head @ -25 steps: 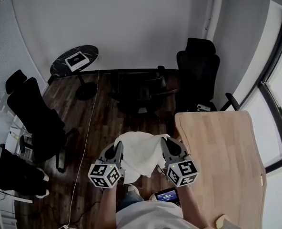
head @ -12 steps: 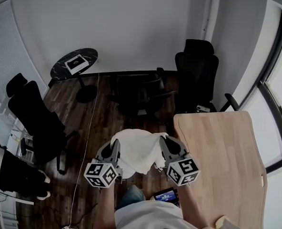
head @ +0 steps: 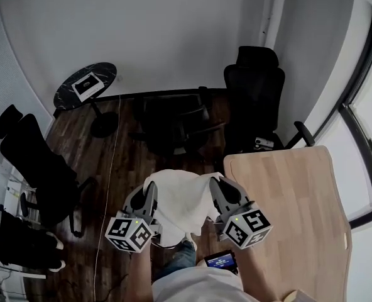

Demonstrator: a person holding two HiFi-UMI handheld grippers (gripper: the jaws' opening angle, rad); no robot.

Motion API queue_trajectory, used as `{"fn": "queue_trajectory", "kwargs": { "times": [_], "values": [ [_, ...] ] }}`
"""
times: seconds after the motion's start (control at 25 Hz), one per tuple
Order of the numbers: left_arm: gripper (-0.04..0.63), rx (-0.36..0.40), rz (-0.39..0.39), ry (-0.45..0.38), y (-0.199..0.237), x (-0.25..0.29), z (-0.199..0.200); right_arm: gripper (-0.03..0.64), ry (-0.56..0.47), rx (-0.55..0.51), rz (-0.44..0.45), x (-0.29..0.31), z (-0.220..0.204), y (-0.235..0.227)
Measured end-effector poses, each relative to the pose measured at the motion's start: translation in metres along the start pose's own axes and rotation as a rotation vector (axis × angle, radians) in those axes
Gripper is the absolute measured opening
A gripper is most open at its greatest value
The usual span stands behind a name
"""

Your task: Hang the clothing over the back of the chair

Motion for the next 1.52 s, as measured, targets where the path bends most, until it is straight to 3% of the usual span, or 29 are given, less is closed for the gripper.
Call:
{"fn": "queue_trajectory", "kwargs": {
  "times": [0.4,0.76,1.32,1.52],
  "values": [
    [0.025,-0.006,-0.059,0.056,0.054,0.127,0.017,0.018,0.024,0.104,-0.049,0.098,-0.004,-0.072],
    [0.025,-0.023,-0.138,0.036,0.101,0.216,0.058,0.018,0.001,0.082,-0.101,0.184,0.013,-0.110],
    [0.025,-0.038,-0.156,0.047,0.132,0.259,0.062,0.018,-0.020,0.119,-0.108,0.226,0.016,-0.137],
    [0.025,-0.035,-0.196,0.060,0.133,0.265,0.065,0.018,-0.030,0.069,-0.078,0.236,0.018,-0.135]
  ]
}}
Point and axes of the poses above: the fingertips, and each gripper's own axes: x forward along the fingers, y to its left, z out of its top, the point moved 1 cm from there along -x, backward along the fingers, and after that the axes turned 7 degrees about -x, right-handed, at the moved point
